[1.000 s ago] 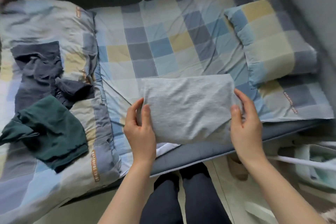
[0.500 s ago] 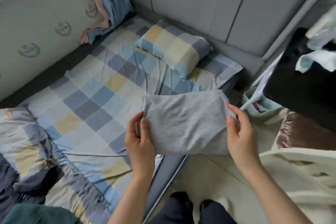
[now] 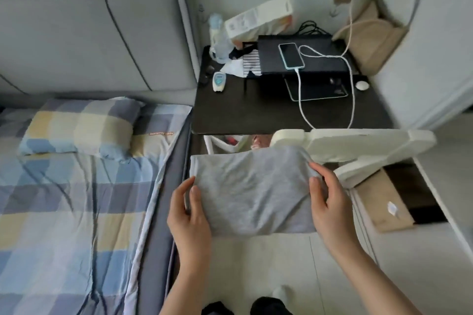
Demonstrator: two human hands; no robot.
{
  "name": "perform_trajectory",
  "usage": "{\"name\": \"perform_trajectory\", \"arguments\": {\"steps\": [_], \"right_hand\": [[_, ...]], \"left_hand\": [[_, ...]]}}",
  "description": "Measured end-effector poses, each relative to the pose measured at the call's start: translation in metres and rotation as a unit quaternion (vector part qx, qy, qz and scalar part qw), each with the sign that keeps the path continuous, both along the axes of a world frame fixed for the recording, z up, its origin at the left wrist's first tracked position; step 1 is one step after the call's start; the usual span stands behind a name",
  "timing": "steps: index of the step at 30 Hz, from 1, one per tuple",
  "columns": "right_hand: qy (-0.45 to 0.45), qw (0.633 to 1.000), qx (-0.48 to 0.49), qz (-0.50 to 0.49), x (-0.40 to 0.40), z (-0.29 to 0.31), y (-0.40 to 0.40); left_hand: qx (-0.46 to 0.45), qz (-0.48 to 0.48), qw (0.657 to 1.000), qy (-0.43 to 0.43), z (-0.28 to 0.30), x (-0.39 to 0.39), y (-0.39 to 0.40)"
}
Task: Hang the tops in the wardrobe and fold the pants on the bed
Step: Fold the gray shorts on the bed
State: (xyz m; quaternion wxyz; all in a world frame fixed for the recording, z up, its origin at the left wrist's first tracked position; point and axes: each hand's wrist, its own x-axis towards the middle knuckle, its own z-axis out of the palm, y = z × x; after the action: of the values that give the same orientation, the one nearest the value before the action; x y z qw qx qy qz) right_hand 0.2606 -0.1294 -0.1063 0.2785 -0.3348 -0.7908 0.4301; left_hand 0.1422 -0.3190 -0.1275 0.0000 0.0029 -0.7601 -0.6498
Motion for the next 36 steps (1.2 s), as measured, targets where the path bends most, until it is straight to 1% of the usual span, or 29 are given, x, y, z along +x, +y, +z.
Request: {"name": "perform_trajectory", "arguments": {"steps": [3,6,11,15,19,21,22,23,25,28,30,33,34,36], "right_hand": [[-0.007,0.998,-0.007,-0.065,0.06,0.004,0.057],[-0.024,0.992,-0.014,-0.124,0.107,0.005,0.097],[-0.057,0.969,-0.006,-0.239,0.173,0.0,0.138],[-0.07,0.937,-0.041,-0.34,0.216,-0.016,0.163],[-0.085,0.898,-0.086,-0.423,0.24,-0.029,0.192],[-0.101,0.876,-0.094,-0.462,0.249,-0.034,0.209],[-0.103,0.871,-0.098,-0.47,0.252,-0.033,0.212],[-0.095,0.858,-0.109,-0.493,0.257,-0.035,0.222],[-0.088,0.84,-0.13,-0.52,0.265,-0.038,0.231],[-0.083,0.795,-0.151,-0.581,0.284,-0.047,0.253],[-0.087,0.771,-0.16,-0.61,0.3,-0.05,0.266],[-0.055,0.727,-0.19,-0.658,0.332,-0.052,0.287],[-0.062,0.713,-0.187,-0.673,0.342,-0.052,0.295],[-0.074,0.675,-0.165,-0.715,0.362,-0.053,0.313]], "left_hand": [[0.001,-0.055,0.998,-0.016,-0.005,0.037,0.075],[0.005,-0.119,0.992,-0.037,-0.004,0.068,0.132],[-0.019,-0.257,0.964,-0.065,-0.007,0.103,0.207],[-0.033,-0.383,0.92,-0.074,-0.012,0.124,0.273],[-0.065,-0.473,0.871,-0.118,-0.023,0.137,0.333],[-0.092,-0.533,0.832,-0.124,-0.03,0.142,0.373],[-0.104,-0.55,0.819,-0.125,-0.03,0.145,0.382],[-0.106,-0.579,0.799,-0.124,-0.035,0.149,0.404],[-0.103,-0.607,0.776,-0.141,-0.041,0.156,0.429],[-0.103,-0.649,0.732,-0.178,-0.056,0.17,0.484],[-0.11,-0.663,0.711,-0.207,-0.062,0.183,0.514],[-0.112,-0.692,0.67,-0.244,-0.071,0.217,0.56],[-0.109,-0.703,0.657,-0.25,-0.073,0.23,0.575],[-0.103,-0.729,0.633,-0.241,-0.075,0.259,0.604]]}}
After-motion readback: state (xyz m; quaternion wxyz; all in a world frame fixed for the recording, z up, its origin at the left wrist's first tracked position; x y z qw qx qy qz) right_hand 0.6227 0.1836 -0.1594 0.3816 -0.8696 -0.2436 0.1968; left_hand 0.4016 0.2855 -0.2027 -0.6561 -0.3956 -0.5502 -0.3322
